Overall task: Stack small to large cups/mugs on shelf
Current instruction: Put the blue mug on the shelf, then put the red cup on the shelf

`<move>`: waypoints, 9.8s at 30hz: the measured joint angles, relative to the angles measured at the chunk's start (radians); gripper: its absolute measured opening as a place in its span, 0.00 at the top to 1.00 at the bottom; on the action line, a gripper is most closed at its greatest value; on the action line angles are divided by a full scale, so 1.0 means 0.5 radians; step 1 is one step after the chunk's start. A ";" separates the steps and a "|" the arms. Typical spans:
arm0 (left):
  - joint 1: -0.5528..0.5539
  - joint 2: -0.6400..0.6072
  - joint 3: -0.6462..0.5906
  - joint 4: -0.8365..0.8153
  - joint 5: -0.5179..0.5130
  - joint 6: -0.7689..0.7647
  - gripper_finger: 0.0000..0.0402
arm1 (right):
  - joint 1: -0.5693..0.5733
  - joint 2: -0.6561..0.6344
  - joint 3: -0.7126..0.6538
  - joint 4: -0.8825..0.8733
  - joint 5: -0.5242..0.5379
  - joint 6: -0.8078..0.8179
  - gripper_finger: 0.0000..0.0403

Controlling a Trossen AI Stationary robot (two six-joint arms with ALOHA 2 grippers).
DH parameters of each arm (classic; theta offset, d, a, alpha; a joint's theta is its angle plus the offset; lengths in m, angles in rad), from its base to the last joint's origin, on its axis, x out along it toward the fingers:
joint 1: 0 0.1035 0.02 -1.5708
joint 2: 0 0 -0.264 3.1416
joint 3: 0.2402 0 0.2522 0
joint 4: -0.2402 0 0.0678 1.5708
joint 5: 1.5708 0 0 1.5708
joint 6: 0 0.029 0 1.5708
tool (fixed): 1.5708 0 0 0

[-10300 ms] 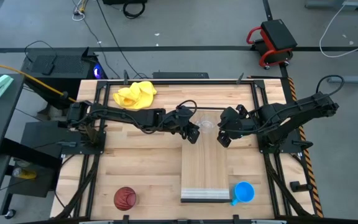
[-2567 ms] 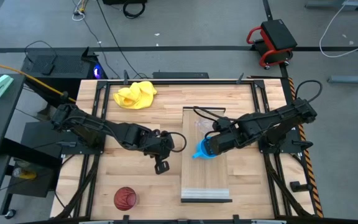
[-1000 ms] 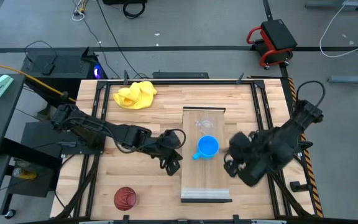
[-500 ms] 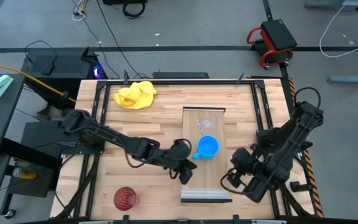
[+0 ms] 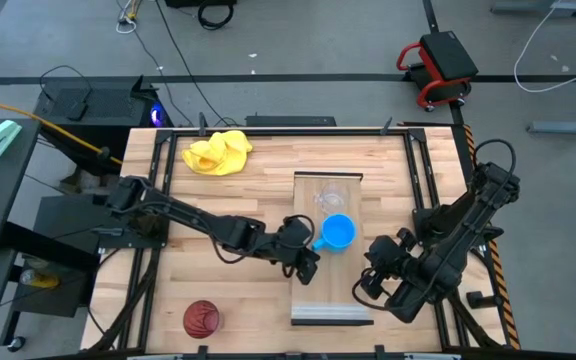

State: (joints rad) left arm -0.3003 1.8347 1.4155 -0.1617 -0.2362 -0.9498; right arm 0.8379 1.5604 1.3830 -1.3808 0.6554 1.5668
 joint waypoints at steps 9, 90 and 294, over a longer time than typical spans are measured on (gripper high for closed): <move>0.036 -0.019 0.000 -0.084 -0.002 0.006 0.95 | 0.001 -0.063 0.000 -0.368 0.152 0.189 1.00; -0.008 -0.156 0.002 -0.526 -0.117 -0.123 0.96 | -0.513 -0.900 -1.007 1.452 -0.108 -0.709 1.00; -0.100 0.031 1.196 -1.537 0.200 -0.363 0.97 | 0.416 -0.330 -1.076 2.579 0.863 -1.408 1.00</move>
State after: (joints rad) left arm -0.3502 1.8500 2.0132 -0.9303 -0.1364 -1.1313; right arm 1.0461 1.3952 0.8452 -0.0914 1.0868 0.8626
